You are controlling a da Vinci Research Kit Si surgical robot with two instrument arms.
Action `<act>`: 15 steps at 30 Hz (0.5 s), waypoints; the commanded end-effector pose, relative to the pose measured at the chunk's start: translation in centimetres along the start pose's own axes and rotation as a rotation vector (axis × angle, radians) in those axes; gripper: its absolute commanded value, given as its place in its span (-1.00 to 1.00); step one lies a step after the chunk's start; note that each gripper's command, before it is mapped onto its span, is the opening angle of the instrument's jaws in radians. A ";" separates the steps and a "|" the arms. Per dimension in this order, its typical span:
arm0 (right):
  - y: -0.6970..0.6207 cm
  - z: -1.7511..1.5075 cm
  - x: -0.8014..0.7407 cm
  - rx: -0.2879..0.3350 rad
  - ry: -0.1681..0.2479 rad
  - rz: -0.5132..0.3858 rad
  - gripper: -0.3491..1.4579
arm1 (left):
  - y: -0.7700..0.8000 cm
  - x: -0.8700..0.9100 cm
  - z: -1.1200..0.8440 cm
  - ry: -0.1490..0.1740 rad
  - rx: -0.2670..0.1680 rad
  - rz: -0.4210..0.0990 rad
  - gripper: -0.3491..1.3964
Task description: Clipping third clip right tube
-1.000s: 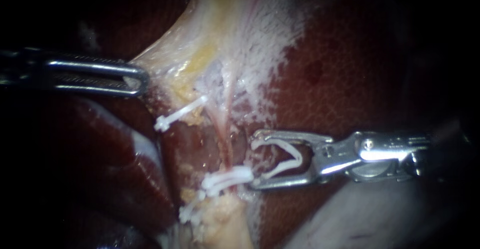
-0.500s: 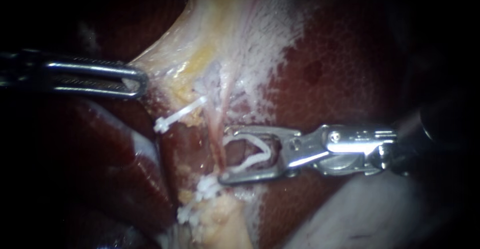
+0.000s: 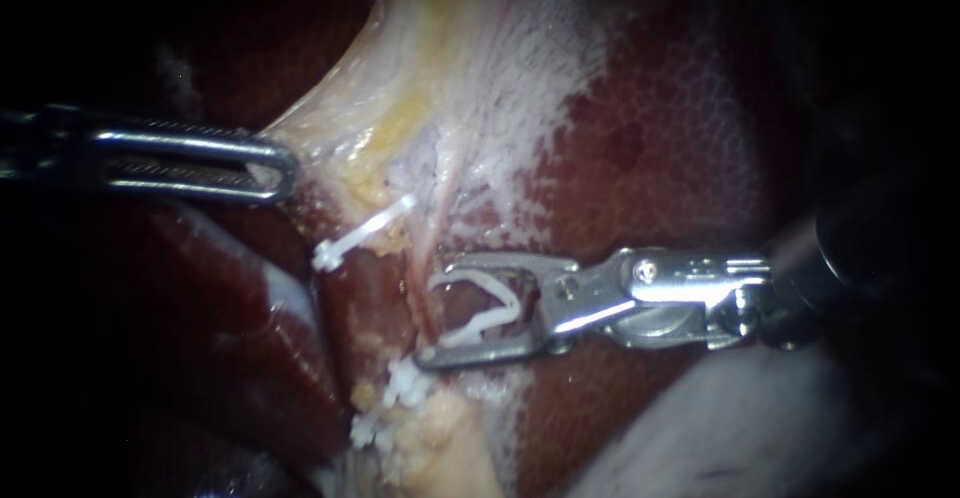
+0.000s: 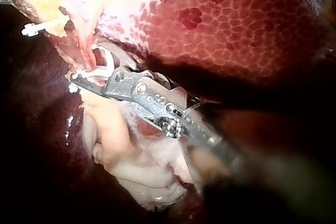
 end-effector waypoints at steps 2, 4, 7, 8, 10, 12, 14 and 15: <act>0.01 0.02 -0.01 -0.001 0.000 -0.001 0.01 | 0.00 0.00 0.01 0.000 0.000 0.000 -1.00; 0.02 0.03 -0.02 -0.002 0.000 -0.002 0.01 | 0.00 0.00 0.01 0.000 0.000 0.000 -1.00; 0.03 0.06 -0.03 -0.003 0.000 -0.003 0.01 | -0.01 0.00 0.01 0.000 -0.001 0.000 -1.00; 0.04 0.07 -0.03 -0.004 0.000 -0.003 0.01 | -0.01 0.00 0.01 0.000 0.000 0.000 -1.00; 0.05 0.09 -0.04 -0.005 -0.001 -0.003 0.02 | -0.02 0.00 0.01 0.000 -0.001 0.000 -1.00; 0.06 0.10 -0.06 -0.006 -0.001 -0.004 0.02 | -0.02 0.00 0.01 0.000 -0.001 0.000 -1.00; 0.07 0.10 -0.08 -0.006 -0.001 -0.005 0.03 | -0.02 0.00 0.01 0.000 -0.001 0.000 -1.00; 0.07 0.11 -0.08 -0.006 -0.001 -0.005 0.03 | -0.02 0.00 0.01 0.000 -0.001 0.000 -1.00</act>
